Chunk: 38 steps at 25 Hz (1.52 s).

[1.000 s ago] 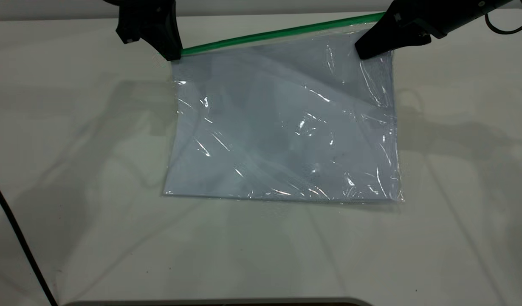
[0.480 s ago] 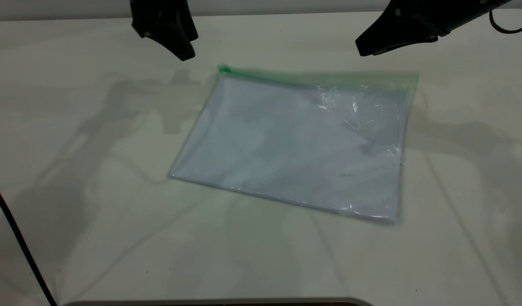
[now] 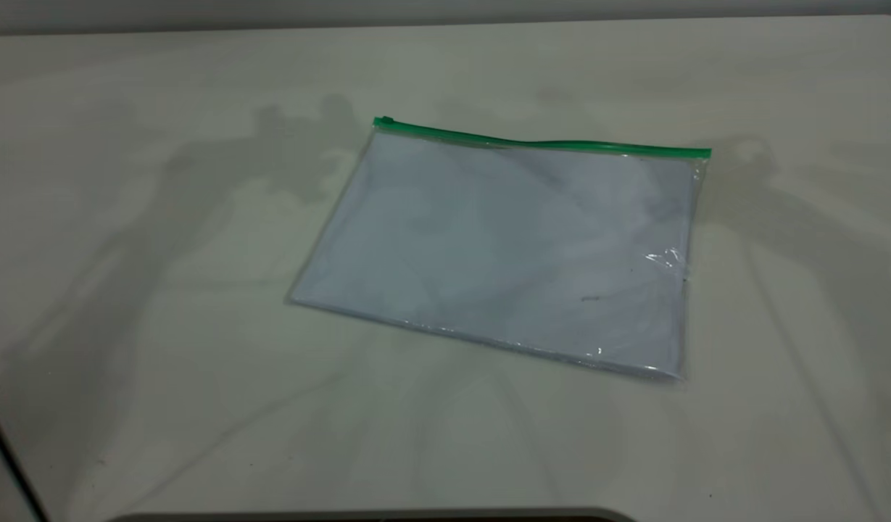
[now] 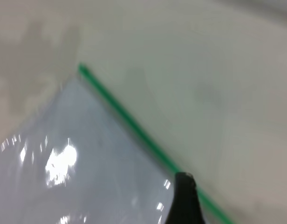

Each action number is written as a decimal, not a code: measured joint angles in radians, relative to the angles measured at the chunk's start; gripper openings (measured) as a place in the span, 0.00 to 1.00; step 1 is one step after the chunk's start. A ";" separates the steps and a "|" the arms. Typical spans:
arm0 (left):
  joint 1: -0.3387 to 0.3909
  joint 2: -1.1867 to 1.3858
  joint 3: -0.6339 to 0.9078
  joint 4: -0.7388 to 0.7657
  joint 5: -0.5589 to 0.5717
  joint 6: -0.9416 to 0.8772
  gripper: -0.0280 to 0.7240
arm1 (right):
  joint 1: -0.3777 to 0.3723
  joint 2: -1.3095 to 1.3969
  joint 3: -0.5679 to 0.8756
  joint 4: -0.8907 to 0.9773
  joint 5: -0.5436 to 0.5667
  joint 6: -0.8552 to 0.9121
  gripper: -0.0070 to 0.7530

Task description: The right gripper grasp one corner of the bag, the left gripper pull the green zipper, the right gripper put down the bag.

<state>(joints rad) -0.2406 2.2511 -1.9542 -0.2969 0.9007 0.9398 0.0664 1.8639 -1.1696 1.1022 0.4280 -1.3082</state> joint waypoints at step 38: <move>0.000 -1.067 0.538 0.361 0.267 -0.924 0.73 | 0.000 -1.492 0.315 -0.710 0.789 0.973 0.76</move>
<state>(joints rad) -0.2406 1.1837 -1.4157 0.0644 1.1677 0.0155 0.0664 0.3717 -0.8542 0.3919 1.2173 -0.3354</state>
